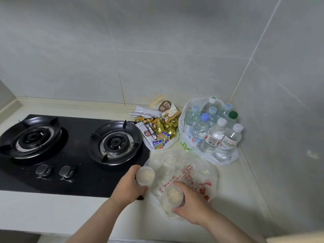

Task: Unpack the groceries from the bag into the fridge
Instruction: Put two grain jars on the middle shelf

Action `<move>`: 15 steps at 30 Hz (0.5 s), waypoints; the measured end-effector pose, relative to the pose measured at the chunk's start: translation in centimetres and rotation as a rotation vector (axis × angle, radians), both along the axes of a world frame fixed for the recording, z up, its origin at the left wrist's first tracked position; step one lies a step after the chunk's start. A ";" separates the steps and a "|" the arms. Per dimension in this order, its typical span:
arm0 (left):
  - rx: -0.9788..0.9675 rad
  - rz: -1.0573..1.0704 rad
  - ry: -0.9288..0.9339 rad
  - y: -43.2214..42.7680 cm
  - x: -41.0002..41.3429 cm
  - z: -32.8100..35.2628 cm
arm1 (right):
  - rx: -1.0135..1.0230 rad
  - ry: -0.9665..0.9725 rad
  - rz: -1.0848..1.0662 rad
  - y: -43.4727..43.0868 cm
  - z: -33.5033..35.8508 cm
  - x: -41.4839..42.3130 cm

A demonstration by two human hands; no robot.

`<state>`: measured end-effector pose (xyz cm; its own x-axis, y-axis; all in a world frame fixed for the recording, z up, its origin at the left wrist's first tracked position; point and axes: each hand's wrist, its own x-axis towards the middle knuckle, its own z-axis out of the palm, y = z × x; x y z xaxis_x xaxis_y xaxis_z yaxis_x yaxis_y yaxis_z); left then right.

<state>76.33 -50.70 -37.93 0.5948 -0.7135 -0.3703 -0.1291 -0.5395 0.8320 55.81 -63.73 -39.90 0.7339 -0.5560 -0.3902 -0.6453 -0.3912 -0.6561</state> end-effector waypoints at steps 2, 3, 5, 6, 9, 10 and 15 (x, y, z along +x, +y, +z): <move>-0.001 -0.008 0.037 -0.1 0.1 0.2 | 0.035 -0.019 -0.035 0.3 0.4 0.2; -0.003 -0.012 0.047 -0.1 0.1 0.3 | 0.048 -0.035 -0.052 0.4 0.6 0.3; -0.019 -0.012 0.041 0.0 0.3 0.5 | 0.052 -0.074 -0.094 0.6 0.7 0.4; -0.034 -0.005 0.025 0.1 0.5 0.6 | 0.062 -0.096 -0.121 0.6 0.7 0.5; -0.109 0.040 -0.014 0.6 1.3 1.4 | 0.096 -0.172 -0.214 0.0 0.8 0.8; -0.136 0.055 -0.011 0.7 1.8 1.8 | 0.105 -0.200 -0.249 -0.1 1.5 1.0; -0.272 0.114 0.001 1.3 4.3 5.3 | 0.155 -0.382 -0.364 -0.6 7.4 3.6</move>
